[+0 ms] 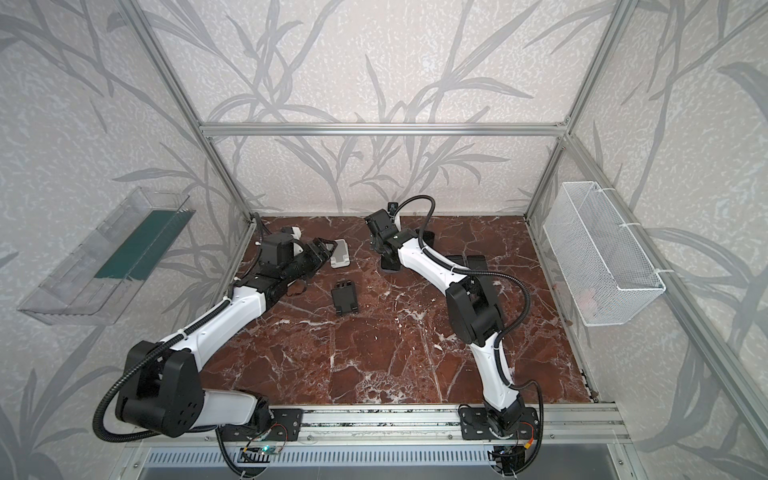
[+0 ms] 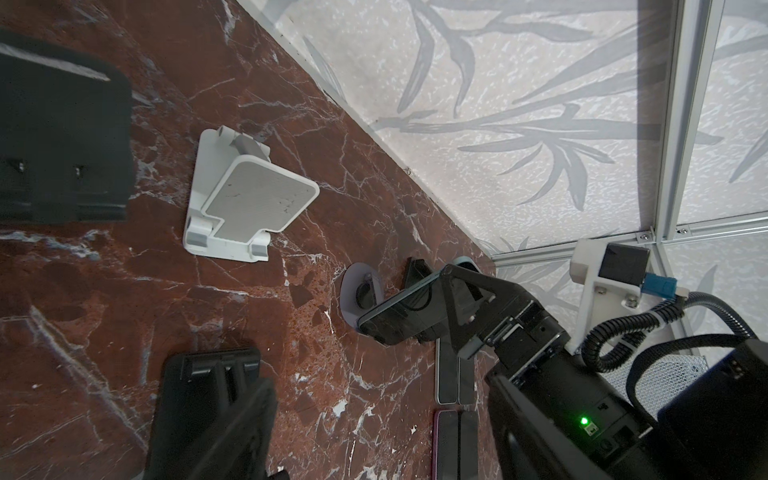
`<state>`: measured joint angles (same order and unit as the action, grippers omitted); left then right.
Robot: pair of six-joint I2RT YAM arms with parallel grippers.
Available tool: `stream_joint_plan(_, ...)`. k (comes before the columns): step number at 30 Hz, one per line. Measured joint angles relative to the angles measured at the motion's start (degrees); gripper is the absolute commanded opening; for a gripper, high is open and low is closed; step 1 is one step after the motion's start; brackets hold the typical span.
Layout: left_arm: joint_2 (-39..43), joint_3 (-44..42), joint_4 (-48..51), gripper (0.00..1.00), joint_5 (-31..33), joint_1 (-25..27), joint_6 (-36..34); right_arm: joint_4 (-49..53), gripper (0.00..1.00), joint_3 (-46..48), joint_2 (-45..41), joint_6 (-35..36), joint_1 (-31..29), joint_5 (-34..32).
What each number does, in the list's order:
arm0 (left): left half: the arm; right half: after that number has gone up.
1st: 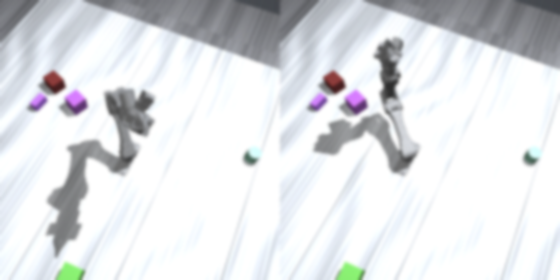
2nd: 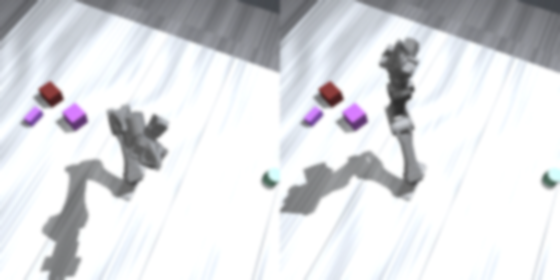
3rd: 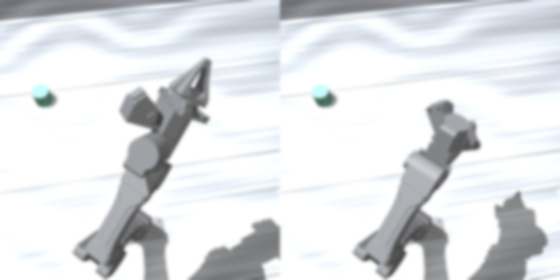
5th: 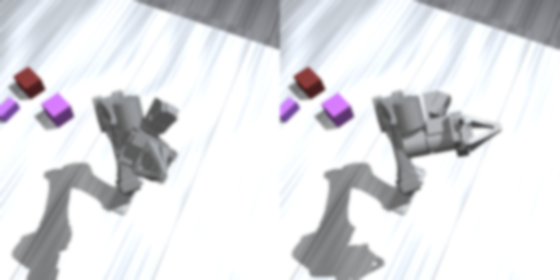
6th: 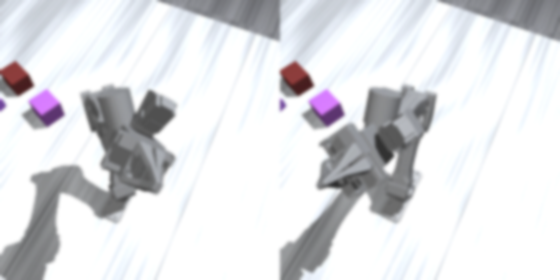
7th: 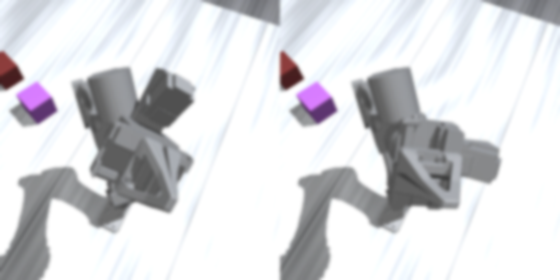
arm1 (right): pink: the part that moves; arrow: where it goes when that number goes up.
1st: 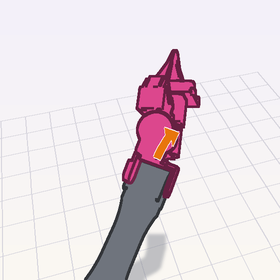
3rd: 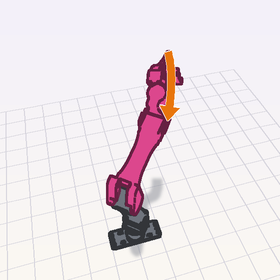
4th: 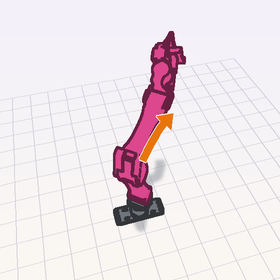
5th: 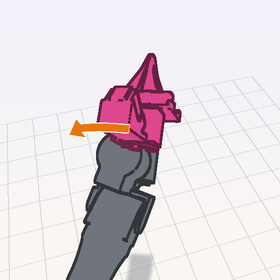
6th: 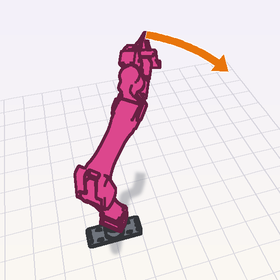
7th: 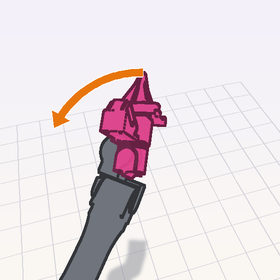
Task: Remove the phone from the phone stand
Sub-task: 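Close the right gripper on the teal-framed phone and lift it off the stand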
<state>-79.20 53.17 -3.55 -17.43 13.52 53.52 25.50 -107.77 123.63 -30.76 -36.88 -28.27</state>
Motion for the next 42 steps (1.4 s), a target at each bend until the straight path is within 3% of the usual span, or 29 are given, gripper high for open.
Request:
stream_joint_plan(5,-0.2,0.0,0.0,0.80,-0.5,0.0,0.0,0.2,1.00,-2.2,2.4,-1.1,0.0,-1.1)
stream_joint_plan(12,-0.2,0.0,-0.2,0.80,-0.8,0.0,0.0,0.0,0.83,-3.1,4.5,-1.4,-0.2,-2.3)
stream_joint_plan(21,-0.4,0.0,-0.4,0.80,-0.9,0.2,0.0,-2.5,0.73,-2.8,4.9,-1.3,-0.7,-3.8)
stream_joint_plan(33,-0.4,0.0,-1.2,0.80,-1.2,0.3,0.0,-6.1,0.67,-1.2,4.6,1.9,-1.7,-4.5)
stream_joint_plan(42,-0.4,0.0,-1.2,0.80,-1.8,0.3,0.1,-8.7,0.64,6.7,-1.6,5.0,-3.0,-2.7)
